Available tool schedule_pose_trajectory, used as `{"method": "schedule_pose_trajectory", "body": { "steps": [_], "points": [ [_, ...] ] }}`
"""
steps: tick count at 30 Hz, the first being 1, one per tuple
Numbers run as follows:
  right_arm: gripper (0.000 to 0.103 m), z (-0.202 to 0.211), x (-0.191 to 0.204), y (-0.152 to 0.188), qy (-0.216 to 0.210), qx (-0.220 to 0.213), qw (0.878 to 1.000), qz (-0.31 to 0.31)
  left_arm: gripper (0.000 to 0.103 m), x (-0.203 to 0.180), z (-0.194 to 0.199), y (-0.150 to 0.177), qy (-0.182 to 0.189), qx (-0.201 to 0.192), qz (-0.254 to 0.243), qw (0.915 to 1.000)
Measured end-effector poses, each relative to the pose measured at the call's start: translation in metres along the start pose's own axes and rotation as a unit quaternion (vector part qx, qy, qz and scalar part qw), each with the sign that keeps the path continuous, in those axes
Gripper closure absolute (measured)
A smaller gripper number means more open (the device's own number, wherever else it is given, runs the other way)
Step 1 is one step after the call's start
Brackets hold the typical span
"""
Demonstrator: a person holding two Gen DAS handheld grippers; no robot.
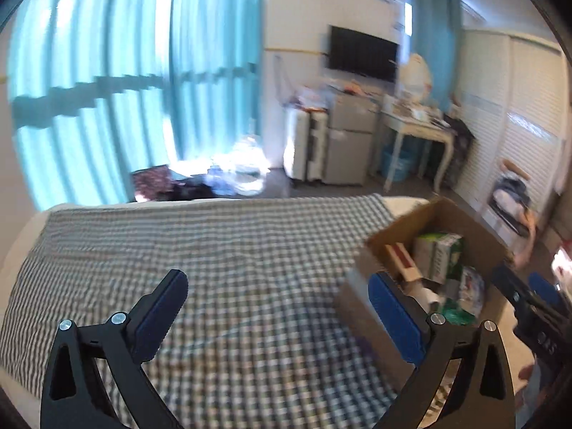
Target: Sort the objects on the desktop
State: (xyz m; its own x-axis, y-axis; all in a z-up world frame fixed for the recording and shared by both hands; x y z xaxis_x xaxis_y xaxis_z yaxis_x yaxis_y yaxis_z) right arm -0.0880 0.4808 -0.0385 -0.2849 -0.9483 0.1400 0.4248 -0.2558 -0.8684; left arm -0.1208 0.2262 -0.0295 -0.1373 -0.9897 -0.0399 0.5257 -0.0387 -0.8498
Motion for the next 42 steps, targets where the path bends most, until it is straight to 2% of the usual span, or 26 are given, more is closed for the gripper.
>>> {"method": "schedule_pose_trajectory", "body": {
  "steps": [4, 8, 12, 16, 19, 22, 28, 39, 42],
  "points": [
    [0.0, 0.011, 0.032, 0.023, -0.038, -0.017, 0.999, 0.0, 0.0, 0.04, 0.01, 0.018, -0.02, -0.003, 0.031, 0.9993],
    [0.0, 0.006, 0.059, 0.034, -0.025, -0.002, 0.999, 0.039, 0.0, 0.057, 0.01, 0.025, -0.04, -0.002, 0.037, 0.9985],
    [0.0, 0.002, 0.067, 0.038, -0.028, 0.009, 0.999, 0.035, 0.0, 0.055, 0.007, 0.029, -0.017, 0.006, 0.035, 0.9992],
    [0.0, 0.001, 0.072, 0.041, -0.024, 0.013, 0.999, 0.047, 0.0, 0.052, 0.007, 0.027, -0.028, -0.002, 0.025, 0.9993],
    [0.0, -0.001, 0.074, 0.041, -0.024, 0.015, 0.998, 0.048, 0.0, 0.051, 0.007, 0.027, -0.026, 0.006, 0.021, 0.9994],
    [0.0, -0.002, 0.077, 0.044, -0.034, 0.025, 0.998, 0.046, 0.0, 0.054, 0.004, 0.029, -0.042, 0.014, 0.02, 0.9988],
    [0.0, -0.005, 0.083, 0.049, -0.035, 0.032, 0.997, 0.059, 0.0, 0.059, -0.004, 0.035, -0.052, 0.027, 0.02, 0.9981],
    [0.0, -0.01, 0.085, 0.054, -0.021, 0.043, 0.996, 0.072, 0.0, 0.054, -0.006, 0.037, -0.016, 0.044, 0.036, 0.9983],
    [0.0, -0.013, 0.084, 0.056, -0.01, 0.055, 0.996, 0.076, 0.0, 0.055, -0.006, 0.037, -0.035, 0.056, 0.027, 0.9975]
  ]
}}
Point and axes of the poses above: each gripper's, at about its wrist camera, not at the fingertips, and z roughly against the way its jaws point, x to its left, y to its underside, the point moved 7 cm from there along -z, roughly the way its jaws point, and after that the axes turned 2 degrees about -x, right-handed, at the moved point
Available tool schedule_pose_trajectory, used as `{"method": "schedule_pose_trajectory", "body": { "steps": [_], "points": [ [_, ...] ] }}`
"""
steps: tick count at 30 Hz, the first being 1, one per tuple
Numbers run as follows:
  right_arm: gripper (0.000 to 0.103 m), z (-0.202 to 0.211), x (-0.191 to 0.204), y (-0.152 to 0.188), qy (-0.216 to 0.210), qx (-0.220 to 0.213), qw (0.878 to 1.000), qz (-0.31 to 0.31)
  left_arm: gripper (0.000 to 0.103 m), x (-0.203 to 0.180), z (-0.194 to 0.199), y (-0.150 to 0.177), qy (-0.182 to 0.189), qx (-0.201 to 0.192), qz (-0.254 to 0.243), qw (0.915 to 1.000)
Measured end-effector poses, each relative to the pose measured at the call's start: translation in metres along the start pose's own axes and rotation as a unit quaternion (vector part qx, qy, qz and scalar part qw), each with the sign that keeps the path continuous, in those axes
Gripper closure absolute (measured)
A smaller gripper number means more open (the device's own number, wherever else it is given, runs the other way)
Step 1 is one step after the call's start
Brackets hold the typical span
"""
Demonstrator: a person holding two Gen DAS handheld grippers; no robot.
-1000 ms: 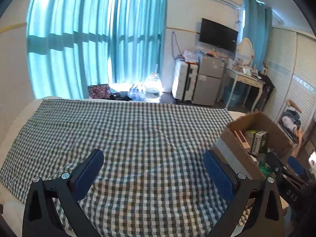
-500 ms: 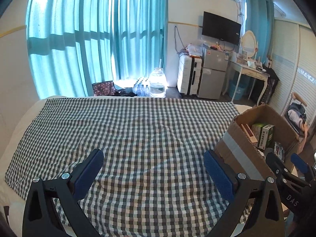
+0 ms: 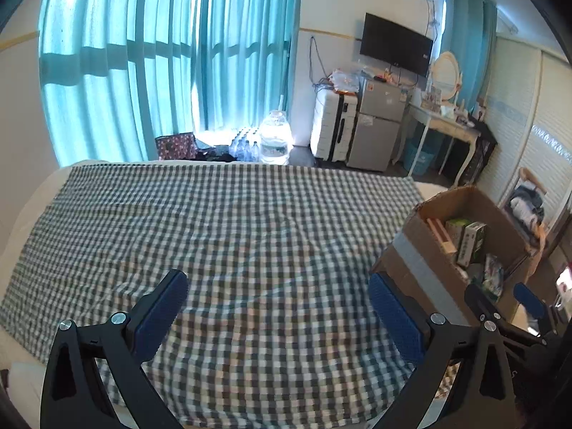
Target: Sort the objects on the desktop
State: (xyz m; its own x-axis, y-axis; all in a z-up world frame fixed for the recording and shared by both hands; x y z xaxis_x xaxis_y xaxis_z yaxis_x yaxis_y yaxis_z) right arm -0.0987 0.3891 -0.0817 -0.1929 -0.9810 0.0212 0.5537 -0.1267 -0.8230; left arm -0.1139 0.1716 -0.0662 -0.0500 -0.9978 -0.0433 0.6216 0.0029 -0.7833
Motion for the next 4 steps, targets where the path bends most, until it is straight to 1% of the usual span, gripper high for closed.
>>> {"method": "schedule_pose_trajectory", "body": {
  "steps": [2, 3, 4],
  "points": [
    [0.0, -0.0025, 0.0002, 0.0026, 0.006, 0.009, 1.0, 0.001, 0.0, 0.0021, -0.0008, 0.0017, -0.036, 0.01, -0.012, 0.9992],
    [0.0, -0.0034, 0.0005, 0.0039, 0.005, 0.011, 1.0, 0.0, 0.0, 0.0012, -0.0021, 0.0031, -0.04, 0.021, -0.017, 0.9989],
    [0.0, -0.004, 0.0013, 0.0049, 0.004, 0.012, 1.0, -0.002, 0.0, 0.0003, -0.0025, 0.0037, -0.031, 0.025, -0.018, 0.999]
  ]
}}
Point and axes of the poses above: each gripper's, at about its wrist camera, not at the fingertips, and z roughly against the way its jaws point, x to its left, y to its underside, the point moved 7 cm from there along -z, roughly the way its jaws point, and after that the axes turned 2 degrees about -x, right-handed, at the moved point
